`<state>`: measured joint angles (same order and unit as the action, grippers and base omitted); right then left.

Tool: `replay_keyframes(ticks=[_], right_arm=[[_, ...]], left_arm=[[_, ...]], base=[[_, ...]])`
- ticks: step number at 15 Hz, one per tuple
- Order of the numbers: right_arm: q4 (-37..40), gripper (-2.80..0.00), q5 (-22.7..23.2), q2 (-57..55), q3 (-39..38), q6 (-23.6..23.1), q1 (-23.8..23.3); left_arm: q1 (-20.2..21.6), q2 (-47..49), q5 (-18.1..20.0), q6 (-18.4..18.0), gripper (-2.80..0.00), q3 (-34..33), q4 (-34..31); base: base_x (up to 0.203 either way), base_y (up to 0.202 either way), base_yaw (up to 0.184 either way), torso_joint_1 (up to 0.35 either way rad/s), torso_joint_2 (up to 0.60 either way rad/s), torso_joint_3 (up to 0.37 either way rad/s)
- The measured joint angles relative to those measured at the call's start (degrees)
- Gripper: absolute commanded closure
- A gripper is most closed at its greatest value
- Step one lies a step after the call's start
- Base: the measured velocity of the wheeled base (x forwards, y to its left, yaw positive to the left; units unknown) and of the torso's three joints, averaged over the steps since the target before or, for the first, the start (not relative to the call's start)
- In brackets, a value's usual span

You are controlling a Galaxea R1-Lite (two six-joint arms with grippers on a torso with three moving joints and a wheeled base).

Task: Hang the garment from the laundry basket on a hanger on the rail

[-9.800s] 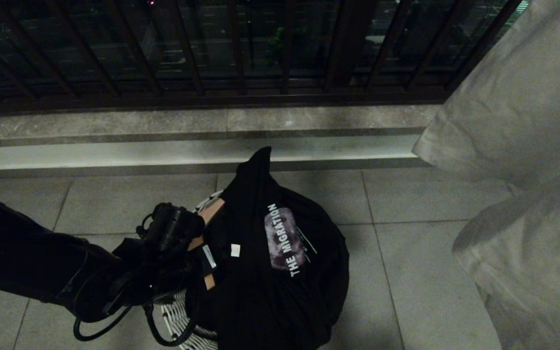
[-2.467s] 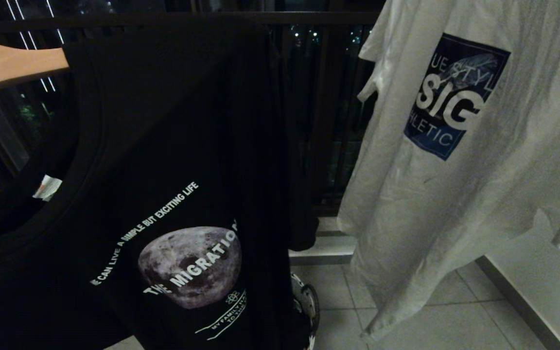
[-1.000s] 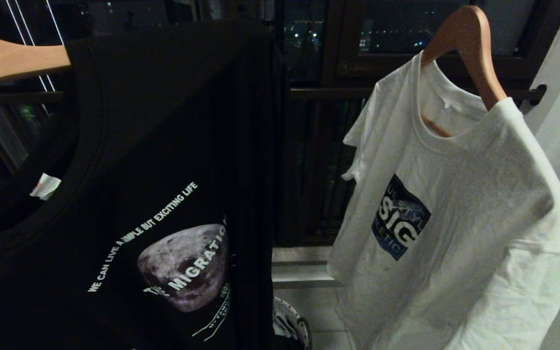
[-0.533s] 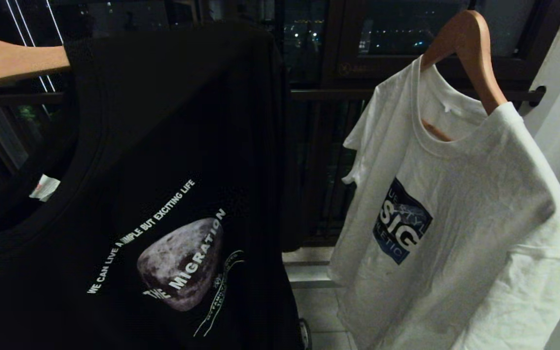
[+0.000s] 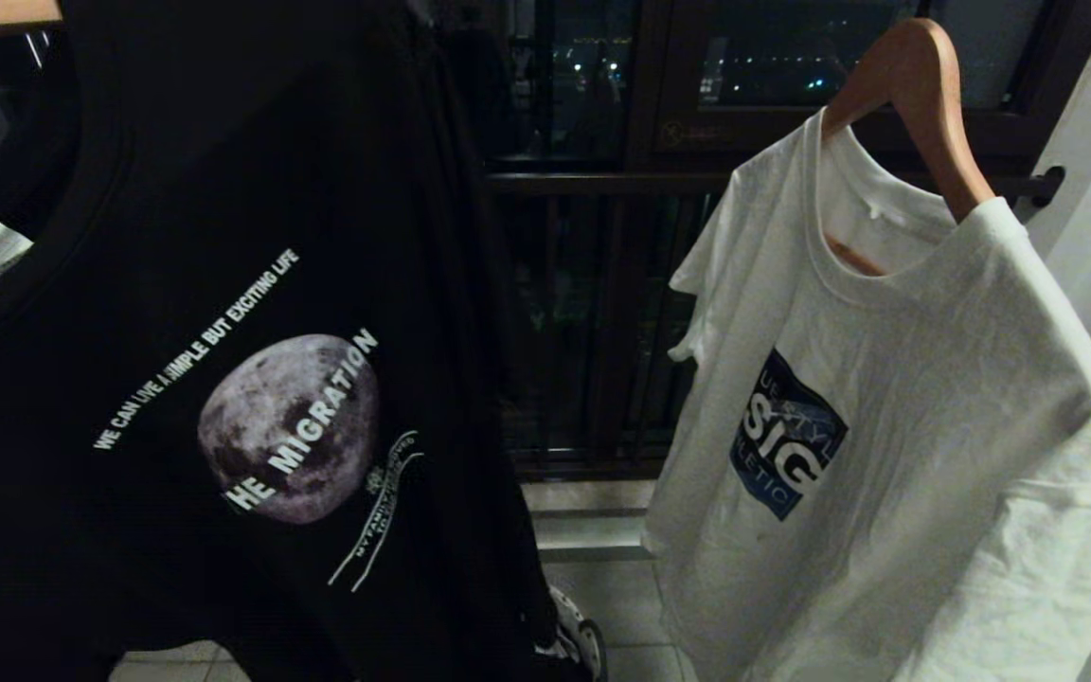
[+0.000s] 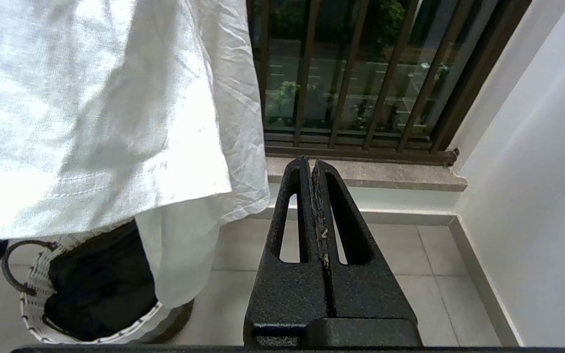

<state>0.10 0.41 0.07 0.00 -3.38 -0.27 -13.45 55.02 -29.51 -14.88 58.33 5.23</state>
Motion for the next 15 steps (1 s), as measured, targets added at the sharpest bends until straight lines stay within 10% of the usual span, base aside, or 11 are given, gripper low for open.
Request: replay_keyframes(ticks=[5,15], right_arm=[[0.1,0.0,0.0,0.0,0.0,0.0,0.0],[0.3,0.0,0.0,0.0,0.1,0.0,0.0]], left_arm=[[10.7,4.3,-0.2,-5.4,0.0,0.2,12.7],[7.3,12.1,2.3,-9.5,0.0,-5.4,32.2]], base=[[0.0,0.0,0.0,0.0,0.0,0.0],[0.0,0.0,0.0,0.0,0.0,0.0]])
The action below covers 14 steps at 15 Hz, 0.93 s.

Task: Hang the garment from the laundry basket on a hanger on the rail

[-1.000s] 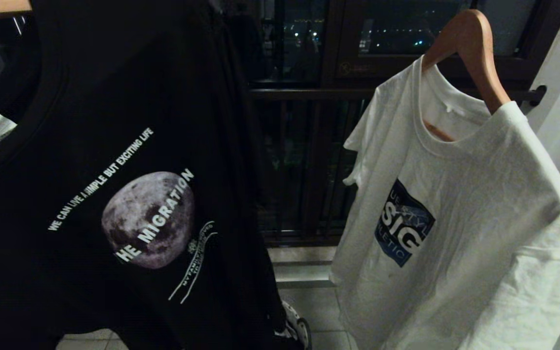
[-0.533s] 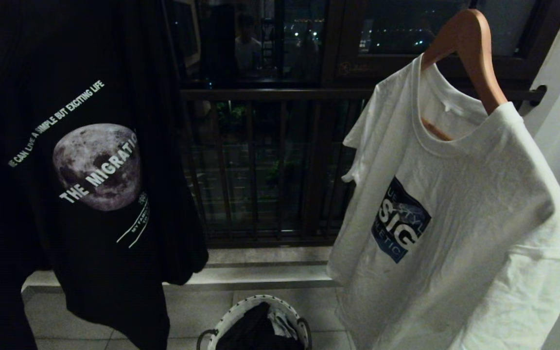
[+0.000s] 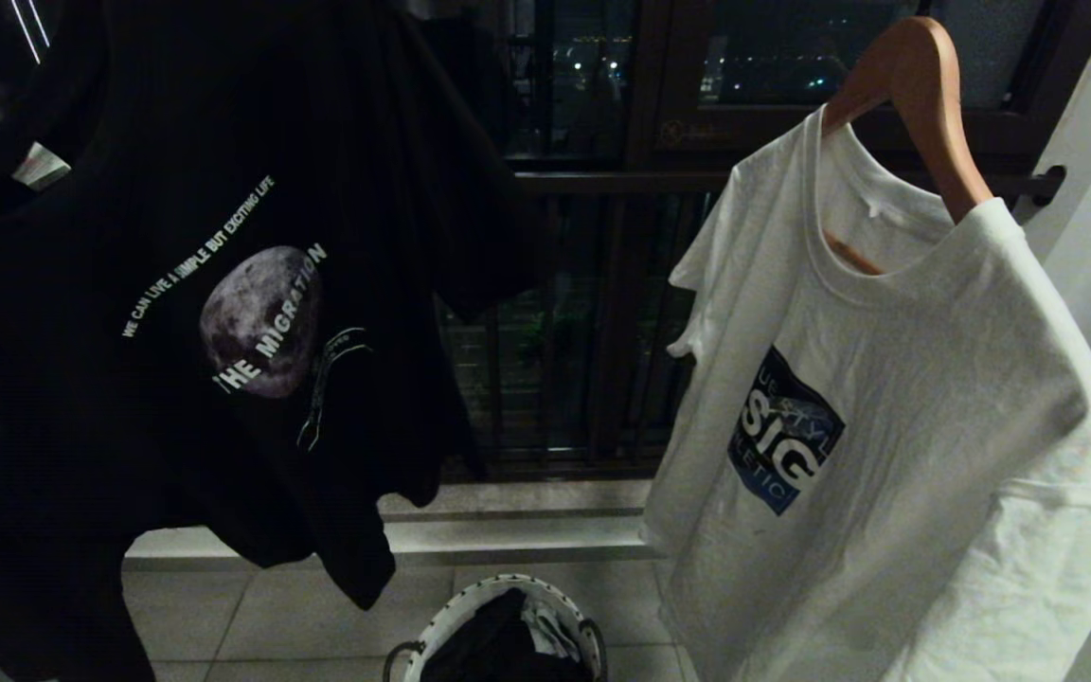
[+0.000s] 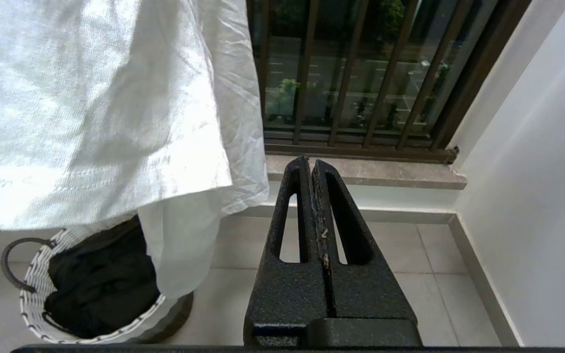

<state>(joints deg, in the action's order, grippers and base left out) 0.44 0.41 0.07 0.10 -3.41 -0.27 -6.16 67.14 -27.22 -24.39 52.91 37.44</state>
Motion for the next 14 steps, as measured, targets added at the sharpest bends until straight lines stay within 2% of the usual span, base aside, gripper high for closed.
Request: replay_keyframes(ticks=[2,6,10,14], right_arm=[[0.0,0.0,0.0,0.0,0.0,0.0,0.0],[0.0,0.0,0.0,0.0,0.0,0.0,0.0],[0.0,0.0,0.0,0.0,0.0,0.0,0.0],[0.0,0.0,0.0,0.0,0.0,0.0,0.0]], left_arm=[[0.5,1.1,-0.1,-1.1,0.0,-1.5,4.3],[2.4,2.7,-0.1,-1.1,0.0,-2.1,4.8],[3.1,4.8,-0.1,-1.1,0.0,-2.4,8.3],[3.2,6.5,-0.1,-1.2,0.0,-2.0,8.7]], base=[[0.0,0.0,0.0,0.0,0.0,0.0],[0.0,0.0,0.0,0.0,0.0,0.0],[0.0,0.0,0.0,0.0,0.0,0.0],[0.0,0.0,0.0,0.0,0.0,0.0]])
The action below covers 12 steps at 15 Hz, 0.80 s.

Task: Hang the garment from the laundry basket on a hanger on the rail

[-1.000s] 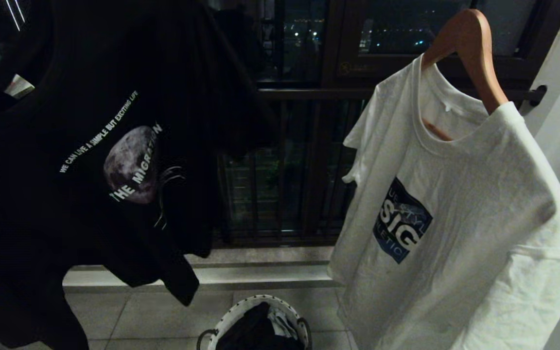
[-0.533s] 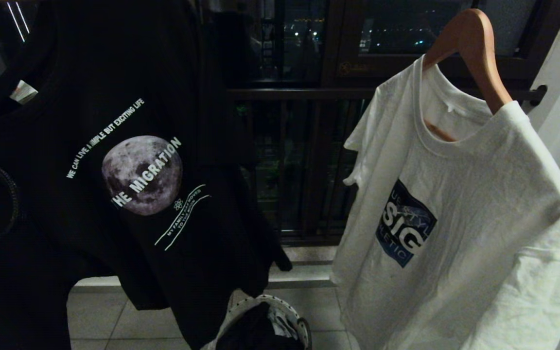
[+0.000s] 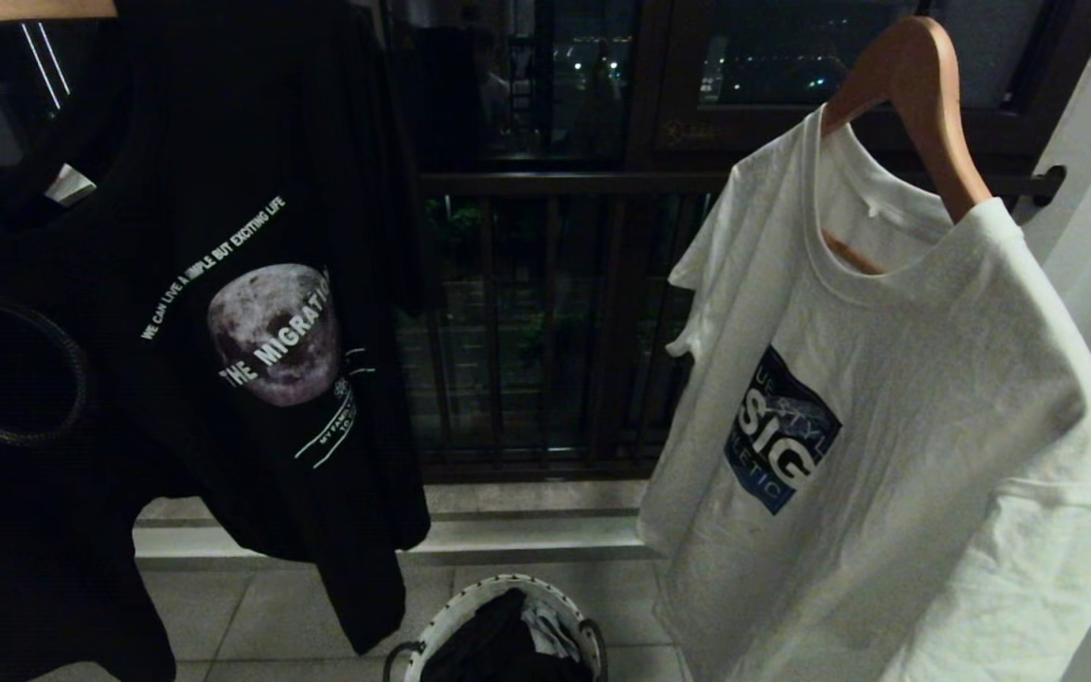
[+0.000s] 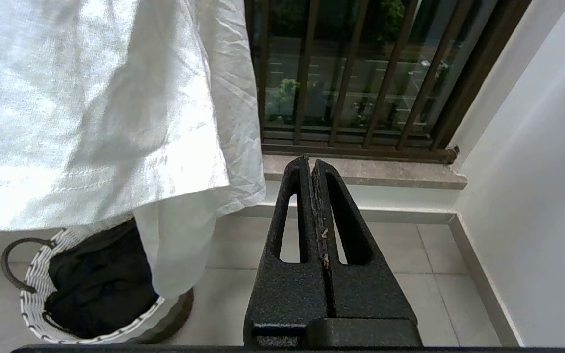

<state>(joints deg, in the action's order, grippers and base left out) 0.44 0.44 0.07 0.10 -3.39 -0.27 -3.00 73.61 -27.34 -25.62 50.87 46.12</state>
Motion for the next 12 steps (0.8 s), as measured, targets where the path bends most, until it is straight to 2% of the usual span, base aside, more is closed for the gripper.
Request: replay_keyframes(ticks=[8,12], right_arm=[[0.0,0.0,0.0,0.0,0.0,0.0,0.0],[0.0,0.0,0.0,0.0,0.0,0.0,0.0]], left_arm=[[0.0,2.7,-0.1,-0.7,0.0,2.3,1.1],[0.0,3.2,-0.3,-2.5,0.0,2.0,2.7]], base=[[0.0,0.0,0.0,0.0,0.0,0.0],[0.0,0.0,0.0,0.0,0.0,0.0]])
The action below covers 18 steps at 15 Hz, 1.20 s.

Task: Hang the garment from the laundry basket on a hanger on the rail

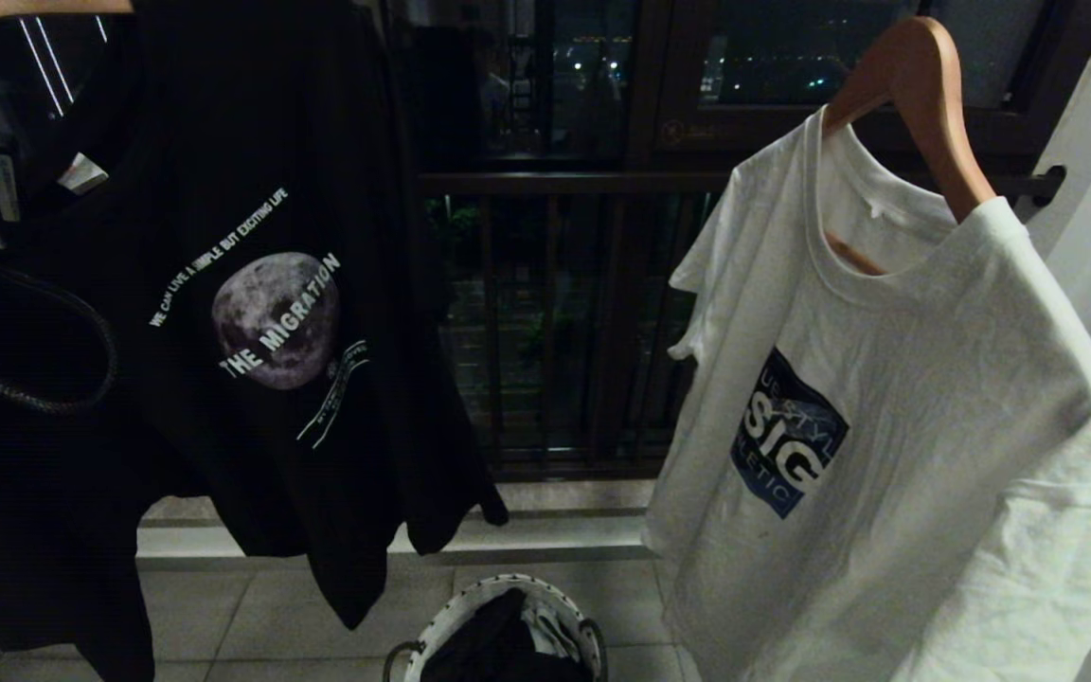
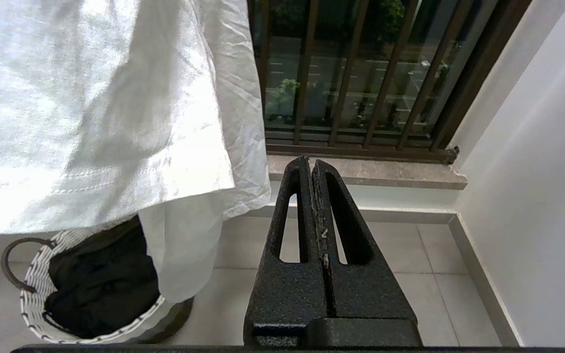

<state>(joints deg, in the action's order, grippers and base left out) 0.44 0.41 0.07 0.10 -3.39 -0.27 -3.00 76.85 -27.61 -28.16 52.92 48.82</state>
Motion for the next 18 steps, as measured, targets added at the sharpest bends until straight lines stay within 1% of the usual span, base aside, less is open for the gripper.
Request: replay_keyframes(ticks=[4,6,8,9,15,16,18], right_arm=[[0.0,0.0,0.0,0.0,0.0,0.0,0.0],[0.0,0.0,0.0,0.0,0.0,0.0,0.0],[0.0,0.0,0.0,0.0,0.0,0.0,0.0],[0.0,0.0,0.0,0.0,0.0,0.0,0.0],[0.0,0.0,0.0,0.0,0.0,0.0,0.0],[0.0,0.0,0.0,0.0,0.0,0.0,0.0],[0.1,0.0,0.0,0.0,0.0,0.1,0.0]], left_arm=[[0.0,0.3,-0.5,-0.3,0.0,-1.6,0.3],[0.0,0.9,-1.9,-1.7,0.0,-2.2,3.2],[0.0,2.0,-2.2,-3.4,0.0,-2.9,7.3],[0.0,2.4,-2.2,-3.7,0.0,-3.3,8.0],[-0.1,2.5,-2.1,-4.5,0.0,-5.3,8.1],[-0.1,2.5,-2.1,-4.6,-2.8,-5.5,8.0],[-0.2,2.2,-2.0,-4.7,-2.8,-5.6,8.3]], base=[[0.0,0.0,0.0,0.0,0.0,0.0],[0.0,0.0,0.0,0.0,0.0,0.0],[0.0,0.0,0.0,0.0,0.0,0.0],[0.0,0.0,0.0,0.0,0.0,0.0],[0.0,0.0,0.0,0.0,0.0,0.0],[0.0,0.0,0.0,0.0,0.0,0.0],[0.0,0.0,0.0,0.0,0.0,0.0]])
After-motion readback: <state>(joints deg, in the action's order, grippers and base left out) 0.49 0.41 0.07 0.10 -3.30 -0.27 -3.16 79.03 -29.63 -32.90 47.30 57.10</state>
